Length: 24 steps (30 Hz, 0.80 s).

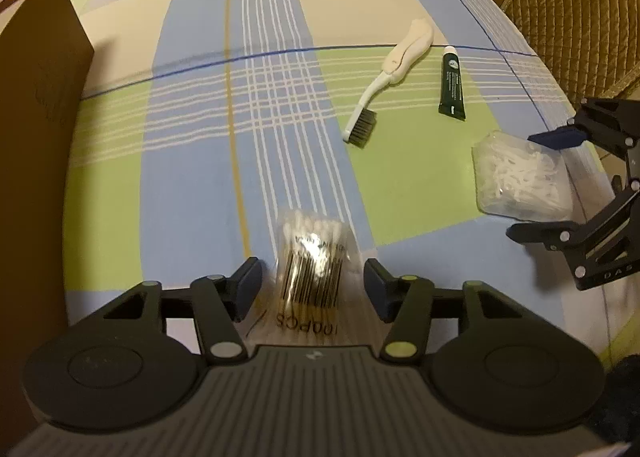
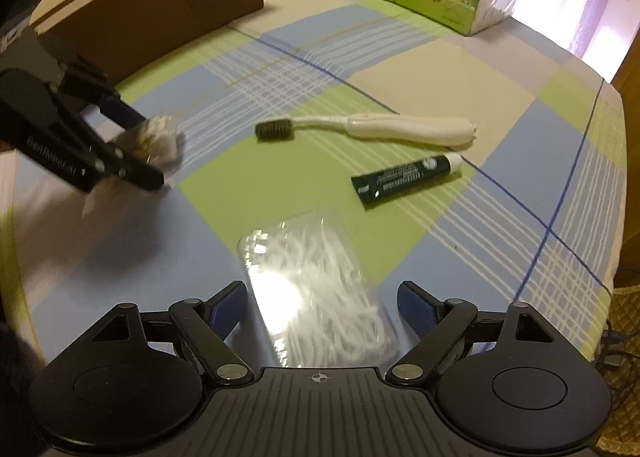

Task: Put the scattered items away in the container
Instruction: 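Grasp the clear box of white floss picks with the right tool, then carry the swab pack and floss pick box with both tools over the box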

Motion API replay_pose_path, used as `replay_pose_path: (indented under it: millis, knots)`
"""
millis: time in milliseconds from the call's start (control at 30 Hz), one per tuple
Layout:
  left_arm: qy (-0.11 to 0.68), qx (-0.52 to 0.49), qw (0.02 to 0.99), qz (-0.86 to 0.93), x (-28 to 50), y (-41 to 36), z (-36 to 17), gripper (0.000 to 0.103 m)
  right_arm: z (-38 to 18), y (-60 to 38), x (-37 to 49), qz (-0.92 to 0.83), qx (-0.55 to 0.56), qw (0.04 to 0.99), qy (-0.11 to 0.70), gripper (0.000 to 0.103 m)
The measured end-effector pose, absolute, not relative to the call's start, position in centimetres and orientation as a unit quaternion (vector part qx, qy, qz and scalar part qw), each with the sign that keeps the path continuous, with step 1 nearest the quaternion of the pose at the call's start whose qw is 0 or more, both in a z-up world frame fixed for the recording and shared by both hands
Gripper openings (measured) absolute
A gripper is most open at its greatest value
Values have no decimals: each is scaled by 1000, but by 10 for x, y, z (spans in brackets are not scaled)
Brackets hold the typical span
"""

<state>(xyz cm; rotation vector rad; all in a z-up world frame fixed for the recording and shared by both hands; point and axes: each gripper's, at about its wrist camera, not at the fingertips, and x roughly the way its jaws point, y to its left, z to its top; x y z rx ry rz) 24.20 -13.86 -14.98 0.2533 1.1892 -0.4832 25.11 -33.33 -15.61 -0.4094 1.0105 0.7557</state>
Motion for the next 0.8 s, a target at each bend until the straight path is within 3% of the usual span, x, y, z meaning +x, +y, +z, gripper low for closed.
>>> replay_pose_path:
  millis: [133,200,233,267,433,800]
  knots:
    - [542,123,802,-220,242,-141,-152,58,-157,-330,253,360,-191,788,462,87]
    - [537,131,805,-217,240,-143,-152,58,-156,-329,252,362,-194,791,454,74]
    - [534,134,807,-215,238,-143,-152,57,-155,-329,252,365,-194,792,450,62]
    - [532,134,809,-213,237,-143,-152,56,-154,-329,251,363,-193,793,450,60]
    - [528,132,812,-213,233,-141,-146,27,-154,-328,245,348,-187,799,453,60]
    - [535,108,812,-208,216,-135,-134,18,-143,-333,235,318,-107,806,488,59]
